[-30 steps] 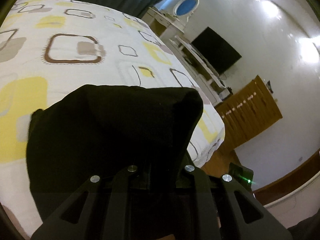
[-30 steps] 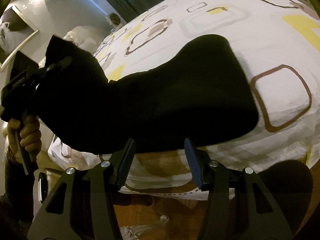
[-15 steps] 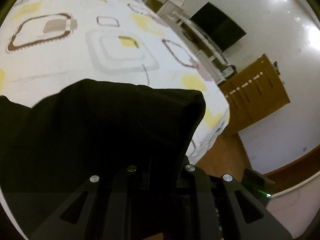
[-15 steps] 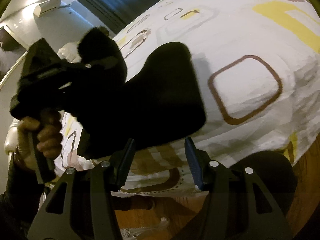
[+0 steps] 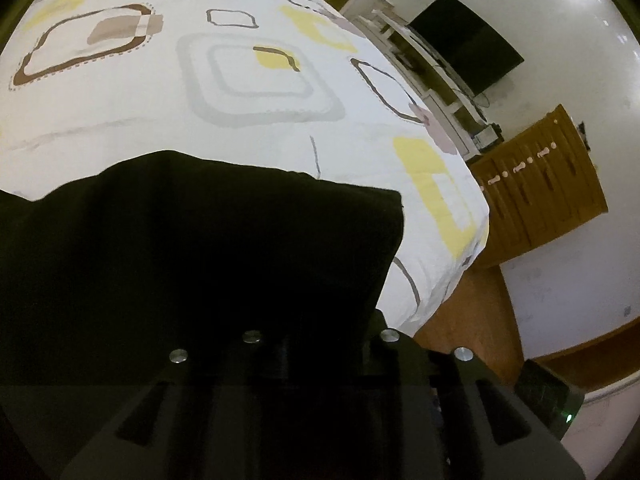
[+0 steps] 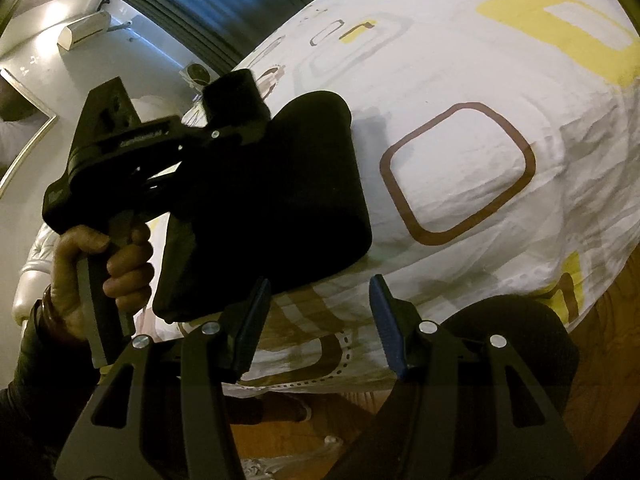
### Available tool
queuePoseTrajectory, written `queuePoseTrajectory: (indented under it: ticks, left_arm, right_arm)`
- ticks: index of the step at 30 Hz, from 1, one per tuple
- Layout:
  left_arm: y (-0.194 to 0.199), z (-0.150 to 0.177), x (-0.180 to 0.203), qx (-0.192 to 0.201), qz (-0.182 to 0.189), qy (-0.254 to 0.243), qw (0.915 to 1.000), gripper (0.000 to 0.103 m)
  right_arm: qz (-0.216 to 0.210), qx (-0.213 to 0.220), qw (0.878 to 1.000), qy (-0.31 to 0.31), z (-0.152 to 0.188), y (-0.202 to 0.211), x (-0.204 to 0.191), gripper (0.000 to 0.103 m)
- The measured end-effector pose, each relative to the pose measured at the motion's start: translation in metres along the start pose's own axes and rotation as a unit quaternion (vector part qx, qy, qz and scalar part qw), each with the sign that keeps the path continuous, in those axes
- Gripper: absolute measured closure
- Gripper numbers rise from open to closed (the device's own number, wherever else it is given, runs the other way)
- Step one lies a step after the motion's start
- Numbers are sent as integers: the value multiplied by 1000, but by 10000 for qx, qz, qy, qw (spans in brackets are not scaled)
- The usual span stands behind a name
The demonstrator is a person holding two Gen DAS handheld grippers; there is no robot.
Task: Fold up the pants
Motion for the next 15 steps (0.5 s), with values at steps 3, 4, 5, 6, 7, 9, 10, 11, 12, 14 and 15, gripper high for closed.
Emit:
queuePoseTrajectory:
  ticks: [3,4,5,6,7,9,10,11,12,14,15]
  left_arm:
    - [-6,-1,1,2,9,80,10000,72]
    - [-8,-1,3,2,1,98,10000,69]
    - [-10,-2,5,7,22,115,9999,64]
    - [-11,-2,6,14,43,125,9999,62]
    - [-13,-2,8,28,48,121,9999,59]
    - [-15,-3,10,41,53,117,9999,56]
    - [-17,-4,12,49,55,122,9999,55]
    - [-18,-5,13,48,54,128,9999,55]
    - [-19,-6,14,59,60,139,9999,54]
    - [-22,-6,15,66,71,156,9998,54]
    - [-22,-6,15,66,70,161,9998,53]
  right_arm:
    - [14,4,10000,-19,0,2,3,52]
    - [21,9,10000,-26,0,3,4,52]
    - [27,16,10000,-35,-1,2,4,52]
    - [32,26,10000,-47,-2,3,5,52]
    - [38,33,10000,-48,-2,5,6,52]
    - [52,46,10000,-68,-2,6,8,51]
    - [60,51,9999,-73,-3,6,10,51]
    - [74,57,9999,-78,-3,6,11,51]
    - [81,63,9999,-88,-3,7,12,51]
    - [93,64,9999,-96,-3,8,13,51]
    - [100,63,9999,-99,-3,9,13,51]
Point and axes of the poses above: each gripper's, at about its wrist camera, not at the fingertips, and y roughly against the way its jaws point, x to its right, z to its underside, the point moved 5 cm from there along -y, roughly the way its jaws point, and after that the axes turned 13 degrees about x, right-handed, at the moved point
